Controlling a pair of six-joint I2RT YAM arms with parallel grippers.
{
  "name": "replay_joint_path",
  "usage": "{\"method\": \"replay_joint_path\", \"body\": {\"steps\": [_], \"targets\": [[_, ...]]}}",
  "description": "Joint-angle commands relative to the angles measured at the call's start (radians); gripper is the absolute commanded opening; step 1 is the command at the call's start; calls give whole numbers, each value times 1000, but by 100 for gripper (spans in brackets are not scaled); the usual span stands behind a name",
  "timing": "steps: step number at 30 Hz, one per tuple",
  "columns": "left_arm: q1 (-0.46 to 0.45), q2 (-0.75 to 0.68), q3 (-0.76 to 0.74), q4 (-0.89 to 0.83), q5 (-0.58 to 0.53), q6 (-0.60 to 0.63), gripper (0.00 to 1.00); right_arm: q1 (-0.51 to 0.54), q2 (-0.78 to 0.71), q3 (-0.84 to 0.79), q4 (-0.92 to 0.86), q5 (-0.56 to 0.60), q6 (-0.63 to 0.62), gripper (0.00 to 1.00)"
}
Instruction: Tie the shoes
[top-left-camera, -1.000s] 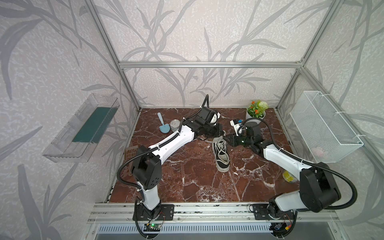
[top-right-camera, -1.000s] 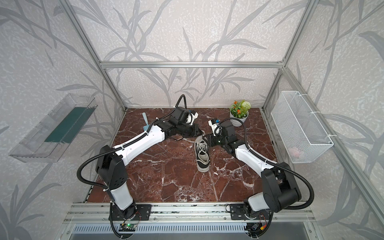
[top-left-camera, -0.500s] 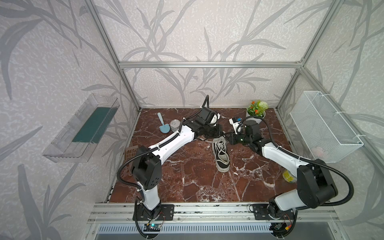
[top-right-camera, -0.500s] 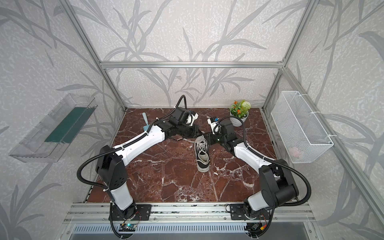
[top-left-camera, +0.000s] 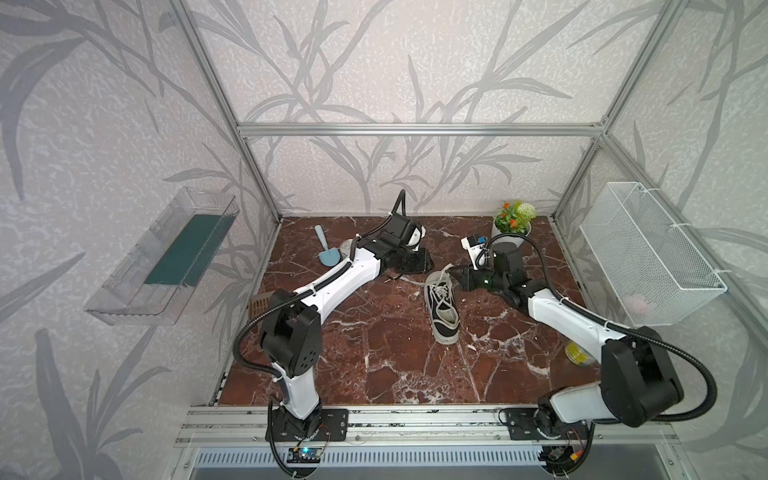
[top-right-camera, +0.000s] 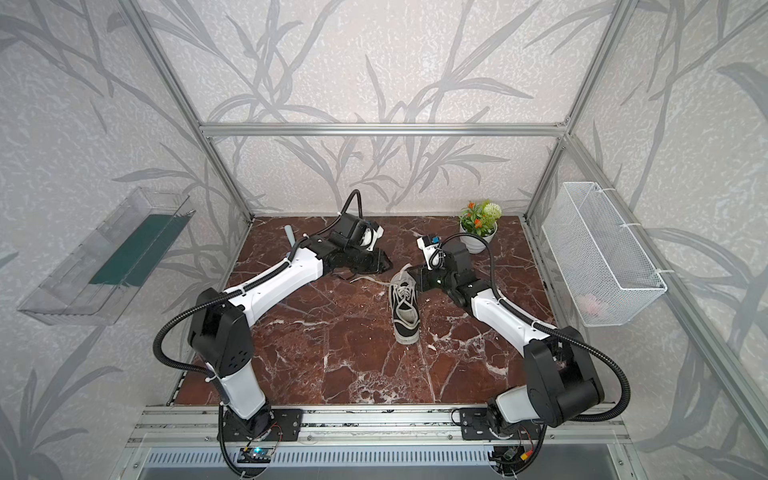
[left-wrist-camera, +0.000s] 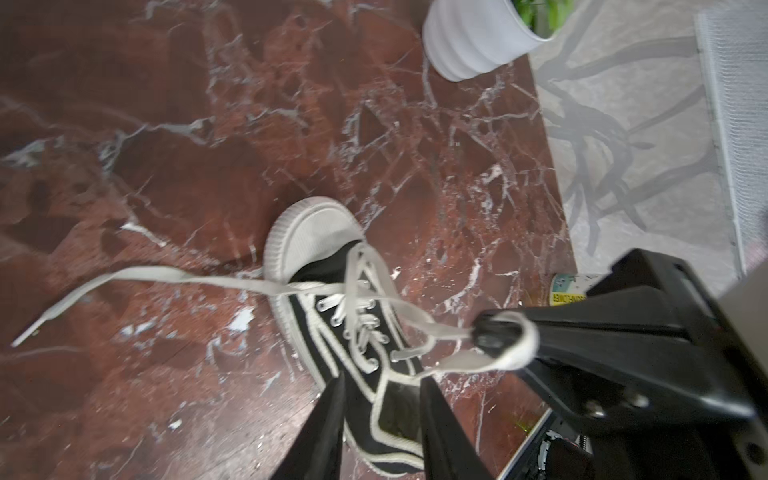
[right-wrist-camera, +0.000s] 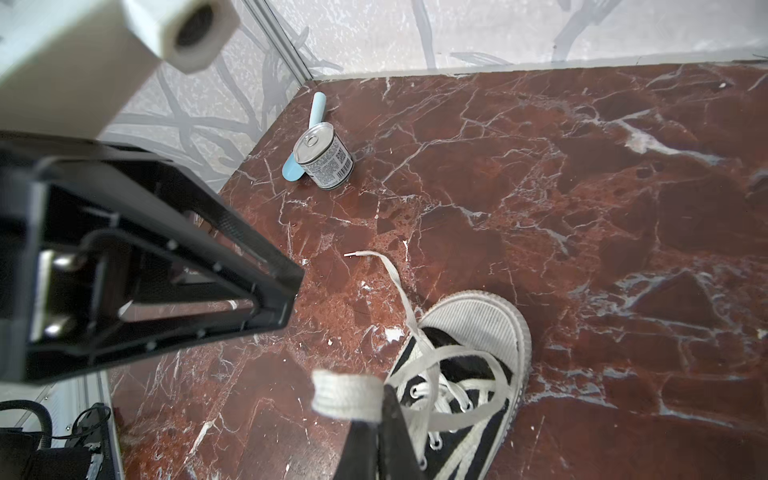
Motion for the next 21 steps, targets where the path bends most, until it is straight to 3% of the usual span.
{"method": "replay_joint_path", "body": {"steps": [1, 21], "targets": [[36, 33, -9, -72, -26, 79, 36, 3, -30, -15, 6, 3, -10, 1], [72, 273, -10, 150, 153, -135, 47, 3, -25, -35, 22, -18, 19, 1]]}}
